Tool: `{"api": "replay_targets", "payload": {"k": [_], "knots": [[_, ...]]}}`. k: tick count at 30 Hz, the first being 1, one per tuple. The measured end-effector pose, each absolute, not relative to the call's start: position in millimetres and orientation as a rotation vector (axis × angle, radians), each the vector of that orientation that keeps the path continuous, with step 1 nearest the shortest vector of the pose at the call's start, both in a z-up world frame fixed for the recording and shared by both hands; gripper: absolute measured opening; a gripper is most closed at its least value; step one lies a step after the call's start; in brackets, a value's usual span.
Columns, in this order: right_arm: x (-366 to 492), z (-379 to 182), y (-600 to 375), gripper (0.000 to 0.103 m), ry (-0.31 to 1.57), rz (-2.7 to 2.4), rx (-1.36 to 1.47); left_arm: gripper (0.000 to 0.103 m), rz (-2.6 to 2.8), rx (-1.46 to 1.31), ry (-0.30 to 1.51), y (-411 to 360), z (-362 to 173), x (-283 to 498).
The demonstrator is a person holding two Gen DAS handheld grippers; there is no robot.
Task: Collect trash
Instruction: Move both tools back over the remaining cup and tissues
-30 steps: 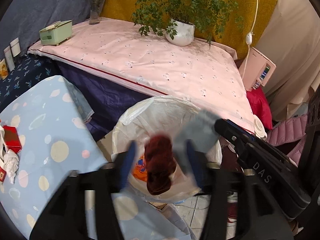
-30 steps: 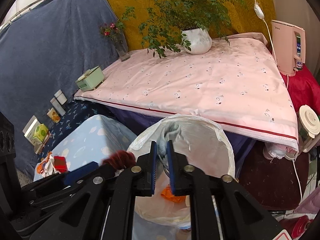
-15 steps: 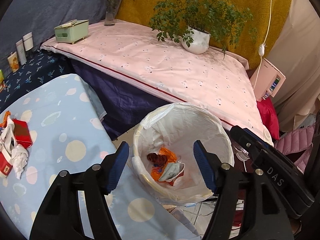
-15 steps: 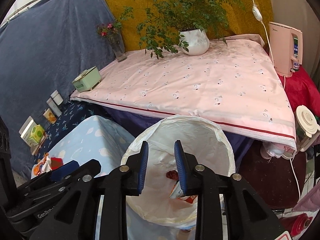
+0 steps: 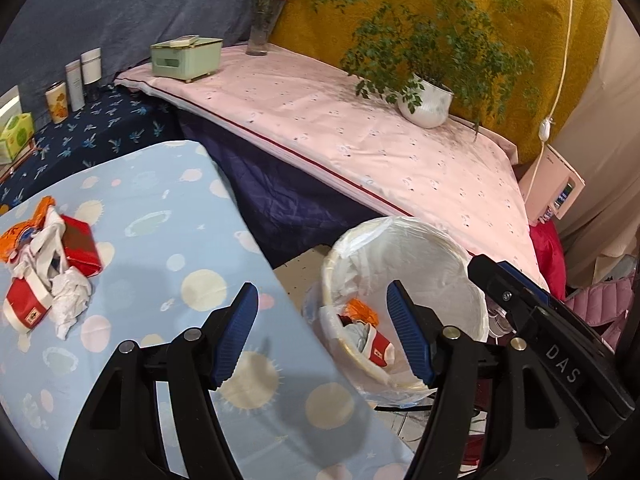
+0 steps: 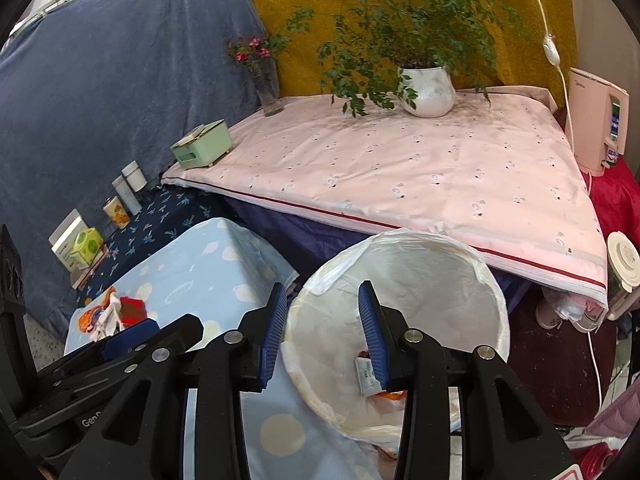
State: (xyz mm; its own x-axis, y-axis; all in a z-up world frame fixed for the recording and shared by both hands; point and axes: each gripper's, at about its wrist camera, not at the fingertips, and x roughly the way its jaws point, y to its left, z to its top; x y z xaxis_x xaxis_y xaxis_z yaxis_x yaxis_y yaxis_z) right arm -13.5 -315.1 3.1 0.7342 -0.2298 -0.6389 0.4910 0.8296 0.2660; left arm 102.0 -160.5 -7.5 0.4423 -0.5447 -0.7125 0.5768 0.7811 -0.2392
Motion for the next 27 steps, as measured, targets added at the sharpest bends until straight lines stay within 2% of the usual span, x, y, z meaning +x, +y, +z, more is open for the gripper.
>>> {"api": "replay_targets", "payload": {"k": [11,13,15,19,27], "knots": [[16,5,-262,0.039,0.663,-0.323,0.385,0.064,-0.568,-0.064,0.883,-84,-14,128],[21,4,-251,0.042,0.670,-0.308,0.372,0.064,-0.540,-0.081,0.886,-67,-17,133],[27,3,-238,0.047,0.675,-0.294,0.358,0.065,-0.512,-0.094,0.887,-50,-19,138],[41,0,-211,0.048,0.700,-0.253,0.329,0.072,-0.438,-0.117,0.881,-14,-24,148],[66,-8,-153,0.056,0.735,-0.169,0.279,0.079,-0.321,-0.086,0.861,52,-38,163]]}}
